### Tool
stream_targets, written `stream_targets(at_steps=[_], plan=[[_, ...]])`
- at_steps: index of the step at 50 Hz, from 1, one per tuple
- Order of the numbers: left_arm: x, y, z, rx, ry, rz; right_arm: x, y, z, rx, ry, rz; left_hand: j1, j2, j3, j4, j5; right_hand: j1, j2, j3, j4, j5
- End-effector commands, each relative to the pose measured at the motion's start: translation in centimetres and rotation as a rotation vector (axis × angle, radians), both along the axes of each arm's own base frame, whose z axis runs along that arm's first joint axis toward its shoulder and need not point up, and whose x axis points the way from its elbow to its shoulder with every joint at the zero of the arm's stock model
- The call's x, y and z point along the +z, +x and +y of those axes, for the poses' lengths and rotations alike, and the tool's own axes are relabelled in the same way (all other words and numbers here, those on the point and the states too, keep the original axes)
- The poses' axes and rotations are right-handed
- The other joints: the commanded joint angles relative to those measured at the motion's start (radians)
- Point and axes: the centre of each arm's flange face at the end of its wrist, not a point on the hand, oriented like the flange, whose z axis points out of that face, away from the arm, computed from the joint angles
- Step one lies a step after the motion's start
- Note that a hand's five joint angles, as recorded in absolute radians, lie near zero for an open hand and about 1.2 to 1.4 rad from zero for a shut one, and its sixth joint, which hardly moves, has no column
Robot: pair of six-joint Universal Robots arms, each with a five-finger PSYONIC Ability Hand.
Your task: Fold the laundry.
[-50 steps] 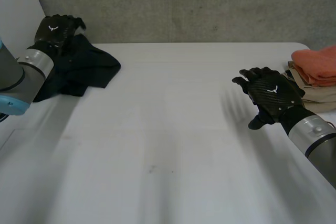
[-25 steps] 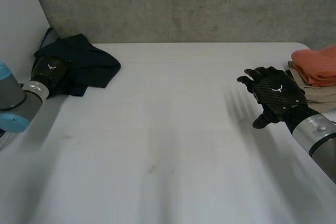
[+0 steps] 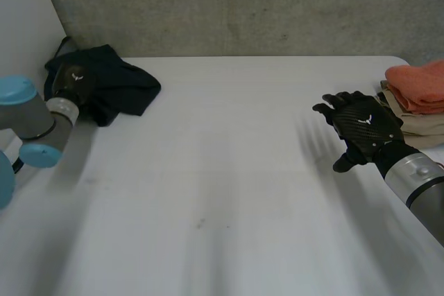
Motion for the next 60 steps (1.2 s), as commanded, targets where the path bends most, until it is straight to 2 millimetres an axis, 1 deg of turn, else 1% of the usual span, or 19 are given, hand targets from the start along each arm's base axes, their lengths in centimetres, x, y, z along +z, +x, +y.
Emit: stream_targets(at_steps=[1,6,7,10,13,18,19,23,26,29,30,31,33,34,38,42,47,50,60], plan=[[6.0,-6.0,6.9,-0.13,0.005,0.147,0.4,-0.5,-0.6,-0.049,-0.035,0.033,0.246,0.203,0.209,0.199,0.247,-0.034,-0.052,-0.043,-0.066,-0.064],[9.5,-10.6,13.3,-0.271,0.05,0.292,0.8,-1.3,-1.2,-0.109,-0.052,0.043,0.246,0.203,0.209,0.199,0.247,-0.034,-0.052,-0.043,-0.066,-0.064],[11.1,-12.1,15.9,-0.332,0.056,0.341,0.9,-1.3,-1.3,-0.113,-0.056,0.041,0.246,0.203,0.209,0.199,0.247,-0.034,-0.052,-0.043,-0.066,-0.064],[12.8,-14.0,19.3,-0.412,0.065,0.398,1.1,-1.5,-1.4,-0.132,-0.062,0.042,0.246,0.203,0.209,0.199,0.247,-0.034,-0.052,-0.043,-0.066,-0.064],[13.6,-16.6,23.9,-0.524,0.115,0.452,1.3,-1.6,-1.6,-0.149,-0.071,0.042,0.246,0.203,0.209,0.199,0.247,-0.034,-0.052,-0.043,-0.066,-0.064],[12.4,-20.3,30.9,-0.671,0.254,0.465,1.5,-2.3,-2.1,-0.184,-0.076,0.043,0.246,0.203,0.209,0.199,0.247,-0.034,-0.052,-0.043,-0.066,-0.064],[11.7,-21.2,33.1,-0.706,0.309,0.45,1.5,-2.4,-2.2,-0.187,-0.078,0.043,0.246,0.203,0.209,0.199,0.247,-0.034,-0.052,-0.043,-0.066,-0.064],[9.1,-22.6,38.1,-0.779,0.471,0.384,1.7,-2.6,-2.4,-0.194,-0.082,0.04,0.246,0.203,0.209,0.199,0.247,-0.034,-0.052,-0.043,-0.066,-0.064],[8.1,-22.6,39.8,-0.79,0.54,0.352,1.8,-2.6,-2.5,-0.194,-0.084,0.038,0.191,0.148,0.154,0.143,0.191,-0.034,-0.052,-0.043,-0.066,-0.064],[8.1,-22.1,39.9,-0.772,0.574,0.354,1.8,-2.6,-2.5,-0.194,-0.085,0.037,-0.116,-0.159,-0.153,-0.163,-0.115,-0.034,-0.052,-0.043,-0.066,-0.064],[8.2,-22.0,39.6,-0.762,0.573,0.363,1.8,-2.6,-2.5,-0.194,-0.085,0.037,-0.574,-0.617,-0.611,-0.621,-0.573,-0.034,-0.052,-0.043,-0.066,-0.064],[8.3,-21.8,39.2,-0.752,0.567,0.369,1.8,-2.6,-2.5,-0.194,-0.085,0.037,-0.773,-0.816,-0.81,-0.821,-0.773,-0.034,-0.052,-0.043,-0.066,-0.064],[9.0,-21.3,38.1,-0.723,0.54,0.386,1.8,-2.6,-2.5,-0.193,-0.085,0.037,-0.889,-0.932,-0.926,-0.937,-0.889,-0.034,-0.052,-0.043,-0.066,-0.064],[9.8,-20.6,36.5,-0.68,0.506,0.409,1.8,-2.6,-2.5,-0.193,-0.085,0.037,-0.942,-0.985,-0.979,-0.989,-0.942,-0.034,-0.052,-0.043,-0.066,-0.064],[11.2,-18.2,32.1,-0.546,0.433,0.45,1.8,-2.5,-2.4,-0.189,-0.082,0.037,-0.931,-0.974,-0.968,-0.978,-0.93,-0.034,-0.052,-0.043,-0.066,-0.064],[11.9,-15.9,29.5,-0.46,0.393,0.461,1.6,-2.4,-2.3,-0.188,-0.075,0.038,-0.925,-0.968,-0.962,-0.972,-0.924,-0.034,-0.052,-0.043,-0.066,-0.064],[11.2,-12.1,25.5,-0.313,0.364,0.434,1.5,-2.3,-2.0,-0.183,-0.054,0.042,-0.884,-0.927,-0.921,-0.931,-0.883,-0.034,-0.052,-0.043,-0.066,-0.064],[9.7,-9.8,24.0,-0.238,0.366,0.353,1.5,-2.3,-1.9,-0.181,-0.041,0.046,-0.858,-0.901,-0.895,-0.905,-0.857,-0.034,-0.052,-0.043,-0.066,-0.064],[4.7,-5.1,23.5,-0.216,0.424,0.03,1.3,-2.1,-1.8,-0.175,-0.034,0.05,-0.69,-0.733,-0.727,-0.737,-0.69,-0.034,-0.052,-0.043,-0.066,-0.064]])
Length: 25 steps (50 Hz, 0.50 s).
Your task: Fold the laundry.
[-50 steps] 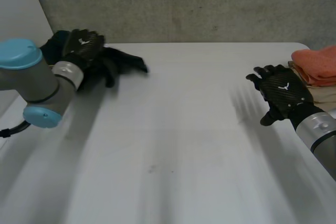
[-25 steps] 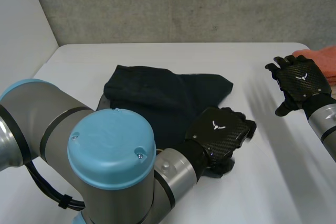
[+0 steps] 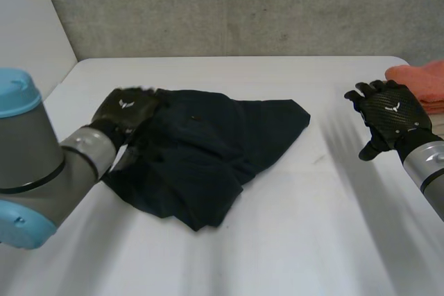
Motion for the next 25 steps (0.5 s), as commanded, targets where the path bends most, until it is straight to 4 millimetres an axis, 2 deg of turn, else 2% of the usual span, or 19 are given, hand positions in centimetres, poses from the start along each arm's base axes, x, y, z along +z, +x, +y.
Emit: stream_targets(at_steps=[1,10,20,22,24,25], plan=[[-3.5,3.0,0.1,-0.06,0.022,-0.211,-0.1,0.0,0.0,0.002,0.003,0.002,0.095,0.101,0.104,0.1,0.096,-0.034,-0.052,-0.043,-0.066,-0.064],[-5.1,5.0,-0.4,-0.092,0.04,-0.28,-0.4,0.0,0.1,0.002,0.014,0.004,0.083,0.089,0.093,0.088,0.084,-0.034,-0.052,-0.043,-0.066,-0.064],[-6.3,5.4,-0.8,-0.082,0.071,-0.285,-0.6,0.0,0.2,0.002,0.02,0.004,0.115,0.122,0.125,0.121,0.116,-0.034,-0.052,-0.043,-0.066,-0.064],[-5.6,5.4,-0.7,-0.076,0.059,-0.27,-0.6,0.0,0.2,0.002,0.021,0.004,0.241,0.248,0.251,0.246,0.242,-0.034,-0.052,-0.043,-0.066,-0.064],[-4.5,5.4,-0.6,-0.074,0.031,-0.26,-0.7,0.0,0.2,0.002,0.023,0.004,0.268,0.274,0.277,0.273,0.269,-0.034,-0.052,-0.043,-0.066,-0.064],[-3.0,4.9,-0.1,-0.083,-0.007,-0.237,-0.7,0.0,0.2,0.002,0.023,0.004,0.253,0.26,0.263,0.259,0.255,-0.034,-0.052,-0.043,-0.066,-0.064]])
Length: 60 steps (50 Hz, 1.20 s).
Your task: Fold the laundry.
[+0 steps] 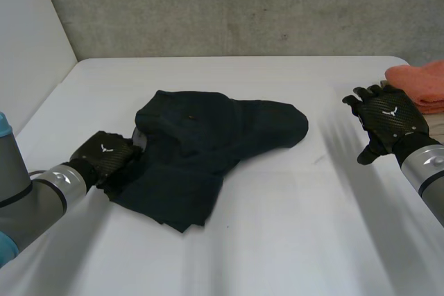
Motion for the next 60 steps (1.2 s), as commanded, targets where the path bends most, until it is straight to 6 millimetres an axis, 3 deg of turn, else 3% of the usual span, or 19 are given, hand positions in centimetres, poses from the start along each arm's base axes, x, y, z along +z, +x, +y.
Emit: stream_targets(at_steps=[1,3,4,9,12,14,19,27,32,44,52,56,60], plan=[[3.6,-0.7,1.0,-0.012,-0.074,0.071,-0.1,0.0,0.0,0.0,0.005,0.002,0.17,0.162,0.167,0.167,0.165,-0.034,-0.053,-0.043,-0.066,-0.064],[5.1,-1.3,1.7,-0.015,-0.087,0.138,-0.2,0.0,0.1,0.0,0.006,0.002,0.112,0.104,0.108,0.108,0.106,-0.034,-0.053,-0.043,-0.066,-0.064],[6.8,-2.3,2.5,-0.024,-0.093,0.232,-0.2,0.0,0.1,0.0,0.008,0.002,0.071,0.063,0.068,0.067,0.065,-0.034,-0.053,-0.043,-0.066,-0.064],[11.2,-3.3,4.4,-0.022,-0.105,0.487,-0.3,0.1,0.1,0.002,0.009,0.002,0.07,0.062,0.067,0.067,0.064,-0.034,-0.053,-0.043,-0.066,-0.064],[12.9,-3.3,4.6,-0.026,-0.152,0.554,-0.3,0.1,0.1,0.002,0.009,0.002,0.076,0.068,0.073,0.072,0.07,-0.034,-0.053,-0.043,-0.066,-0.064],[12.9,-3.1,4.2,-0.024,-0.172,0.553,-0.3,0.1,0.1,0.002,0.011,0.002,0.079,0.071,0.076,0.075,0.073,-0.034,-0.053,-0.043,-0.066,-0.064],[10.8,-2.7,2.5,0.002,-0.186,0.458,-0.4,0.1,0.1,0.003,0.015,0.004,0.082,0.074,0.079,0.078,0.076,-0.034,-0.053,-0.043,-0.066,-0.064],[2.9,1.6,-0.6,0.046,-0.094,0.013,-0.4,0.0,0.1,0.002,0.012,0.005,0.088,0.08,0.085,0.084,0.082,-0.034,-0.053,-0.043,-0.066,-0.064],[-0.4,2.3,-1.1,0.013,-0.038,-0.104,-0.4,0.1,0.1,0.004,0.014,0.005,0.088,0.08,0.085,0.084,0.082,-0.034,-0.053,-0.043,-0.066,-0.064],[-2.3,1.6,-1.8,-0.024,-0.05,-0.081,-1.0,0.1,0.1,0.004,0.034,0.007,0.114,0.106,0.111,0.111,0.109,-0.034,-0.053,-0.043,-0.066,-0.064],[-2.3,0.5,-2.1,-0.041,-0.113,-0.045,-1.1,0.1,0.2,0.004,0.037,0.007,0.246,0.238,0.243,0.243,0.24,-0.034,-0.053,-0.043,-0.066,-0.064],[-2.5,0.3,-2.5,-0.037,-0.122,-0.029,-1.1,0.1,0.2,0.005,0.035,0.015,0.478,0.47,0.475,0.474,0.472,-0.034,-0.053,-0.043,-0.066,-0.064],[-3.1,0.4,-3.0,-0.029,-0.121,-0.03,-1.2,0.1,0.2,0.005,0.032,0.028,0.923,0.915,0.92,0.92,0.918,-0.034,-0.053,-0.043,-0.066,-0.064]])
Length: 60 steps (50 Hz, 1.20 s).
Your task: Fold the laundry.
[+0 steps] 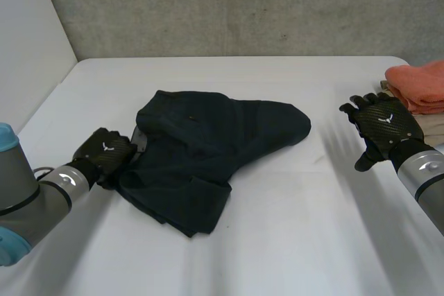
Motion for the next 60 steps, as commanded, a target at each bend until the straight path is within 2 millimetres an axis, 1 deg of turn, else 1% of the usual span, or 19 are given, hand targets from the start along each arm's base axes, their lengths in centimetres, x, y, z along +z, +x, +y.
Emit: stream_targets(at_steps=[1,7,11,12,14,15,19,23,26,27,31,38,39,42,43,46,52,57,60], plan=[[-0.7,0.0,-1.1,0.014,-0.009,0.004,-0.1,0.0,0.1,0.003,-0.003,0.018,0.592,0.617,0.618,0.617,0.634,-0.034,-0.052,-0.043,-0.066,-0.064],[1.0,0.7,-3.8,0.13,-0.108,-0.02,0.0,0.0,0.1,0.002,-0.002,0.023,0.592,0.617,0.619,0.617,0.635,-0.034,-0.052,-0.043,-0.066,-0.064],[5.4,-0.2,-6.1,0.221,-0.301,0.026,0.0,0.0,0.0,0.002,-0.003,0.023,0.592,0.617,0.619,0.617,0.635,-0.034,-0.052,-0.043,-0.066,-0.064],[8.5,-1.4,-6.4,0.218,-0.401,0.093,0.1,0.0,0.0,0.002,-0.006,0.021,0.592,0.617,0.619,0.617,0.635,-0.034,-0.052,-0.043,-0.066,-0.064],[11.3,-2.8,-6.3,0.191,-0.485,0.181,0.2,0.0,0.0,0.002,-0.007,0.021,0.592,0.617,0.619,0.617,0.635,-0.034,-0.052,-0.043,-0.066,-0.064],[14.2,-3.9,-5.9,0.164,-0.56,0.271,0.2,0.0,0.0,0.002,-0.007,0.021,0.592,0.617,0.619,0.617,0.635,-0.034,-0.052,-0.043,-0.066,-0.064],[19.6,-6.8,-4.3,0.077,-0.677,0.454,0.2,0.0,0.1,-0.005,-0.005,0.021,0.592,0.617,0.619,0.617,0.635,-0.034,-0.052,-0.043,-0.066,-0.064],[21.9,-10.9,-1.3,-0.057,-0.693,0.553,0.2,-0.2,0.2,-0.021,0.006,0.023,0.592,0.617,0.619,0.617,0.635,-0.034,-0.052,-0.043,-0.066,-0.064],[21.7,-13.7,1.1,-0.155,-0.668,0.582,0.2,-0.4,0.2,-0.032,0.012,0.025,0.592,0.617,0.619,0.617,0.635,-0.034,-0.052,-0.043,-0.066,-0.064],[21.1,-15.9,3.0,-0.24,-0.637,0.592,0.2,-0.4,0.2,-0.033,0.012,0.025,0.592,0.617,0.619,0.617,0.635,-0.034,-0.052,-0.043,-0.066,-0.064],[18.4,-20.0,7.8,-0.454,-0.532,0.591,0.4,-0.7,-0.1,-0.043,0.008,0.024,0.592,0.617,0.619,0.617,0.635,-0.034,-0.052,-0.043,-0.066,-0.064],[11.5,-21.8,10.2,-0.525,-0.278,0.513,0.7,-0.7,-0.1,-0.046,-0.005,0.025,0.592,0.617,0.619,0.617,0.635,-0.034,-0.052,-0.043,-0.066,-0.064],[9.9,-22.0,11.0,-0.535,-0.203,0.496,0.8,-0.7,-0.1,-0.046,-0.006,0.025,0.459,0.484,0.485,0.484,0.502,-0.034,-0.052,-0.043,-0.066,-0.064],[8.2,-22.4,12.8,-0.561,-0.115,0.48,0.9,-0.7,-0.2,-0.046,-0.01,0.023,-0.037,-0.012,-0.011,-0.012,0.006,-0.034,-0.052,-0.043,-0.066,-0.064],[7.5,-22.5,13.7,-0.573,-0.082,0.469,1.0,-0.7,-0.2,-0.047,-0.013,0.019,-0.332,-0.307,-0.306,-0.307,-0.289,-0.034,-0.052,-0.043,-0.066,-0.064],[7.5,-22.2,13.8,-0.561,-0.074,0.463,1.1,-0.7,-0.2,-0.047,-0.011,0.014,-0.543,-0.518,-0.517,-0.518,-0.5,-0.034,-0.052,-0.043,-0.066,-0.064],[10.5,-20.6,13.0,-0.494,-0.131,0.479,1.6,-0.3,0.5,-0.022,0.024,0.018,-0.543,-0.518,-0.517,-0.519,-0.501,-0.034,-0.052,-0.043,-0.066,-0.064],[13.0,-16.2,9.7,-0.292,-0.16,0.456,3.1,0.5,2.4,0.023,0.119,0.026,-0.511,-0.486,-0.485,-0.487,-0.469,-0.034,-0.052,-0.043,-0.066,-0.064],[12.9,-13.9,9.0,-0.214,-0.109,0.411,3.5,1.3,4.2,0.071,0.248,0.038,-0.476,-0.451,-0.45,-0.451,-0.433,-0.034,-0.052,-0.043,-0.066,-0.064]])
